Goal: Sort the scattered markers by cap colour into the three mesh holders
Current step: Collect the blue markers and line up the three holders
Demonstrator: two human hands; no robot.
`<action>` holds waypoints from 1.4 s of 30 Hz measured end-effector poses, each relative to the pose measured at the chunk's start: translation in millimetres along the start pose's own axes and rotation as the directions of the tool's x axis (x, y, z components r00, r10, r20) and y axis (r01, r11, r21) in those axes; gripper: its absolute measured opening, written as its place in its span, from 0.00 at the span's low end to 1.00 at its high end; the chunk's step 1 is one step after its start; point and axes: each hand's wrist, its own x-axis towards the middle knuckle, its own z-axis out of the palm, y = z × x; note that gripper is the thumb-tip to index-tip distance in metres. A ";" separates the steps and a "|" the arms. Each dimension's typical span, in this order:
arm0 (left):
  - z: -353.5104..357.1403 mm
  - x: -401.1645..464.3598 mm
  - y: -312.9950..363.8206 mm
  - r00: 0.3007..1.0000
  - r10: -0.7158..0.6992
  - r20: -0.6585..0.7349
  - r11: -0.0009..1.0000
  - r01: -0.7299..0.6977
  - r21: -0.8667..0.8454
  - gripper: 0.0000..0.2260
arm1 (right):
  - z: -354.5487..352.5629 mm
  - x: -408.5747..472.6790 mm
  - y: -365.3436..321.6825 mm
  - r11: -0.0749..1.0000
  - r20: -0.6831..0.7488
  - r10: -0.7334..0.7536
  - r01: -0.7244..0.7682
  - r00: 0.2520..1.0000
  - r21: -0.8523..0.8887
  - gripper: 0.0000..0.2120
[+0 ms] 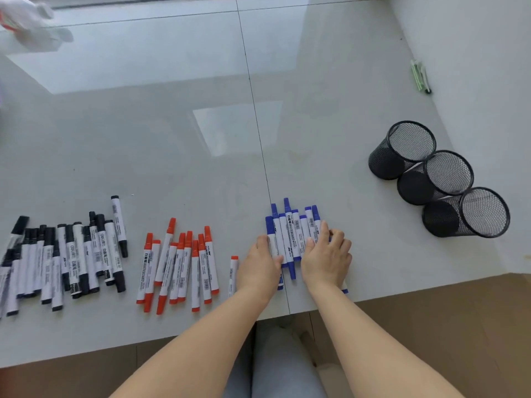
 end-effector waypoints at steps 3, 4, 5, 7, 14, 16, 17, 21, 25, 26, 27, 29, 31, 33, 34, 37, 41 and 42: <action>-6.3 0.5 -0.7 1.000 0.003 0.027 0.998 -0.005 0.059 0.20 | -2.6 0.8 0.6 0.999 0.035 -0.036 0.036 0.999 0.004 0.25; -9.8 0.4 -0.2 1.000 0.006 0.021 0.995 -0.008 0.098 0.20 | -4.5 1.0 1.6 0.998 0.051 -0.052 0.051 0.997 0.020 0.26; -14.2 0.5 1.5 1.000 0.007 0.008 0.990 -0.008 0.140 0.20 | -7.3 0.9 2.9 0.997 0.067 -0.058 0.055 0.996 0.049 0.27; -24.1 1.9 8.8 0.999 0.022 -0.024 0.983 -0.018 0.183 0.20 | -16.0 -0.7 7.2 0.994 0.085 -0.032 0.023 0.996 0.104 0.28; -32.5 15.4 81.7 0.966 0.251 0.061 0.937 -0.258 0.233 0.17 | -65.5 8.1 48.8 0.886 -0.023 0.230 -0.200 0.973 0.418 0.23; -24.5 19.7 108.9 0.949 0.308 0.075 0.922 -0.317 0.221 0.17 | -84.5 18.1 63.8 0.854 -0.123 0.272 -0.180 0.955 0.489 0.21; -20.3 21.8 123.0 0.939 0.336 0.075 0.914 -0.344 0.216 0.17 | -95.1 23.5 71.2 0.857 -0.196 0.267 -0.139 0.944 0.495 0.20; -7.0 34.5 178.7 0.899 0.435 0.049 0.880 -0.436 0.189 0.21 | -135.1 54.1 99.7 0.924 -0.474 0.125 0.072 0.872 0.376 0.22; -1.2 56.8 225.1 0.840 0.542 0.022 0.818 -0.533 0.217 0.28 | -159.1 100.1 124.2 0.968 -0.405 0.056 0.049 0.913 0.245 0.29; 0.5 63.4 234.9 0.815 0.578 0.036 0.784 -0.568 0.252 0.30 | -161.8 112.0 129.2 0.978 -0.324 0.044 0.026 0.945 0.208 0.33; 2.2 70.4 243.9 0.788 0.612 0.063 0.740 -0.599 0.304 0.33 | -163.4 123.5 133.6 0.986 -0.241 0.029 0.012 0.970 0.166 0.37; 5.9 84.1 260.1 0.742 0.654 0.146 0.621 -0.638 0.456 0.37 | -164.1 142.8 141.4 0.995 -0.125 0.011 0.001 0.992 0.099 0.43; 10.5 96.2 274.5 0.723 0.654 0.224 0.516 -0.642 0.567 0.41 | -162.5 155.7 147.0 0.998 -0.060 0.003 0.001 0.998 0.067 0.47; 14.9 106.4 286.9 0.735 0.623 0.268 0.494 -0.635 0.594 0.44 | -160.9 164.3 149.6 0.999 -0.022 -0.007 0.008 1.000 0.047 0.48; 17.2 111.1 292.0 0.746 0.604 0.281 0.505 -0.630 0.590 0.46 | -160.0 167.9 150.1 0.999 -0.010 -0.011 0.011 1.000 0.034 0.49; 23.5 120.8 300.7 0.765 0.566 0.307 0.557 -0.629 0.543 0.47 | -158.3 176.6 149.9 1.000 0.005 -0.007 0.007 1.000 0.007 0.50; 30.5 123.8 293.8 0.763 0.605 0.230 0.635 -0.636 0.439 0.44 | -156.1 181.8 148.7 1.000 -0.016 0.014 -0.014 1.000 -0.002 0.48; 31.3 123.7 289.7 0.765 0.613 0.198 0.659 -0.634 0.405 0.43 | -155.7 182.1 148.0 1.000 -0.031 0.013 -0.013 0.999 0.001 0.48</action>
